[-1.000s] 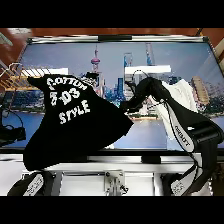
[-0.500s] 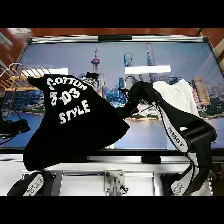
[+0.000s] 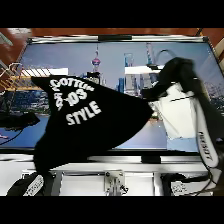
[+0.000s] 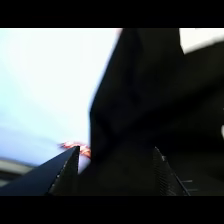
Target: Fold the shirts.
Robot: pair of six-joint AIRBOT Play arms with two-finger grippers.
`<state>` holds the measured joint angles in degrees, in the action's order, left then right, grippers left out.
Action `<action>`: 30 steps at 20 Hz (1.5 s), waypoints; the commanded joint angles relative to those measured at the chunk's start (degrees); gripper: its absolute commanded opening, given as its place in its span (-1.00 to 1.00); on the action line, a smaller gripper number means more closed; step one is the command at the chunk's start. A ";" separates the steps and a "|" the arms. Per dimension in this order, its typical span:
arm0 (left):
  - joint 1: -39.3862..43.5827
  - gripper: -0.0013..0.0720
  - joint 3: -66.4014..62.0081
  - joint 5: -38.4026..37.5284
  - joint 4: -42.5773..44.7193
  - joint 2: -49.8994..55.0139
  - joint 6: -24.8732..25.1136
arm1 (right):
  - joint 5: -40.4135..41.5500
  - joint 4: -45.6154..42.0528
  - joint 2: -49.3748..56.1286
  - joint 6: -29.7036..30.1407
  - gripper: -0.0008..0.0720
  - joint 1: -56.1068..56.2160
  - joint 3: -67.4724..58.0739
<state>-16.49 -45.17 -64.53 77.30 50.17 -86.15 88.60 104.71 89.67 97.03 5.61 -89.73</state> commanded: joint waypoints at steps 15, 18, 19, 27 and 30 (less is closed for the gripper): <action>9.25 0.48 -0.37 10.56 -6.10 2.08 0.24 | 1.29 10.05 -27.98 -4.07 0.44 -11.72 29.92; 9.25 0.48 -1.77 10.21 -2.10 2.05 0.15 | -2.84 16.61 -28.00 -2.89 0.44 -11.47 29.55; 9.25 0.48 -3.17 10.08 -0.63 2.08 0.13 | -5.03 16.65 -27.98 -2.51 0.44 -11.41 29.14; 9.51 0.59 -6.91 7.32 -6.99 12.44 -2.19 | -44.87 15.45 -21.31 -1.60 0.63 4.17 29.09; 10.12 0.74 -6.91 13.46 -16.41 19.85 -2.12 | -52.04 16.76 -15.47 -3.02 0.63 9.03 29.09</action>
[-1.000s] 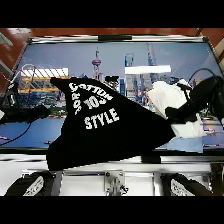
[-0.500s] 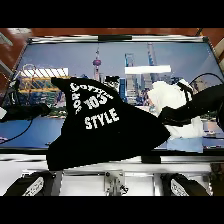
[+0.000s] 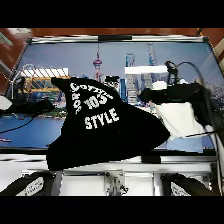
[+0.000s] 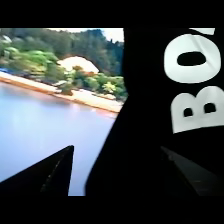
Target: Fold the shirts.
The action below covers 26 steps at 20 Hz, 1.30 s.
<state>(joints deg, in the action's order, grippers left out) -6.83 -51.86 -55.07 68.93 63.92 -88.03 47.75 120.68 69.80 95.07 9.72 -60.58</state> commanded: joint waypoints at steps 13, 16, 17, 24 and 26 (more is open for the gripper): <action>8.04 0.15 -0.44 18.80 -14.10 22.34 0.11 | -9.99 3.17 9.20 -3.96 0.63 6.12 -0.07; 8.37 -0.67 -0.90 18.47 -14.80 21.86 1.66 | -11.47 4.48 14.36 -1.14 0.82 6.10 -0.09; 8.39 -0.80 -1.40 18.05 -14.78 21.35 3.65 | -12.35 5.18 15.65 -0.39 0.83 6.10 -0.20; 8.39 -0.80 -4.94 19.93 -14.75 14.27 7.93 | -8.72 11.74 25.03 9.42 0.83 10.32 -10.34; 8.39 -0.80 -5.99 20.22 -14.75 12.74 8.11 | -8.52 10.58 27.76 9.44 0.83 13.29 -12.74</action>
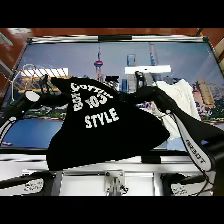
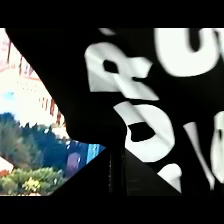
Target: Fold the shirts.
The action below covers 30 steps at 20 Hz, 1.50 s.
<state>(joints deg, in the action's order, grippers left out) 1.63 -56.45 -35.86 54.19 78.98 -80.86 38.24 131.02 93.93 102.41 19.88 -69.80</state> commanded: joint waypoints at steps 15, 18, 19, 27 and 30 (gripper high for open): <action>-0.07 -0.80 -15.30 -0.24 -0.02 -12.28 8.87 | 0.50 -13.64 -1.16 5.27 -0.76 4.76 -23.74; -0.07 -0.80 -19.58 -0.17 -0.04 -15.56 8.87 | 0.42 -15.19 -6.36 5.22 -0.76 4.39 -25.64; -0.04 -0.80 -21.24 -0.20 -0.04 -16.72 8.87 | 0.22 -15.52 -8.31 5.20 -0.76 4.39 -25.68; -0.04 -0.80 -30.14 -5.97 -0.07 -27.54 8.83 | 4.92 -17.57 -25.79 -1.51 -0.76 4.39 -25.68; -0.02 -0.81 -29.27 -21.49 0.00 -28.92 8.83 | 23.26 -27.17 -29.70 -13.03 -0.76 5.55 -25.53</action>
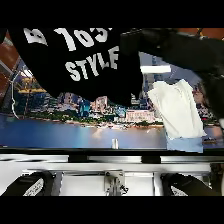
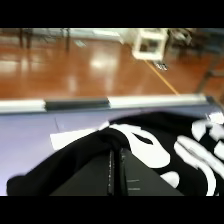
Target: Fold the shirts.
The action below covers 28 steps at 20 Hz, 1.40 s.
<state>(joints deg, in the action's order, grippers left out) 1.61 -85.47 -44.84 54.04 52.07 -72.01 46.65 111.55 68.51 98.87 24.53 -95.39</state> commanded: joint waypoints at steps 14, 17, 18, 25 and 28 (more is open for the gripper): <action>9.29 -0.81 7.80 16.39 0.70 7.98 -1.73 | -25.75 -58.62 -0.90 -39.41 -0.76 5.22 20.39; 9.90 -0.81 -1.99 15.19 0.81 9.73 2.97 | -26.38 -57.70 -1.49 -39.80 -0.76 1.73 14.27; 9.92 -0.81 -3.10 12.22 1.20 9.57 5.64 | -23.15 -55.78 -2.34 -39.78 -0.77 1.68 13.53; 17.33 -0.82 19.08 -8.57 22.45 10.45 -9.25 | 14.78 -47.10 -3.80 -44.57 -0.77 15.69 30.27; 24.37 -0.82 34.62 -7.87 29.27 7.54 -19.32 | 21.44 -45.24 -4.31 -55.12 -0.77 23.41 40.81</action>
<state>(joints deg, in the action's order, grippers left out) 20.51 -63.42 -51.03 75.00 61.39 -81.62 58.92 64.31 64.62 52.58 41.36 -63.40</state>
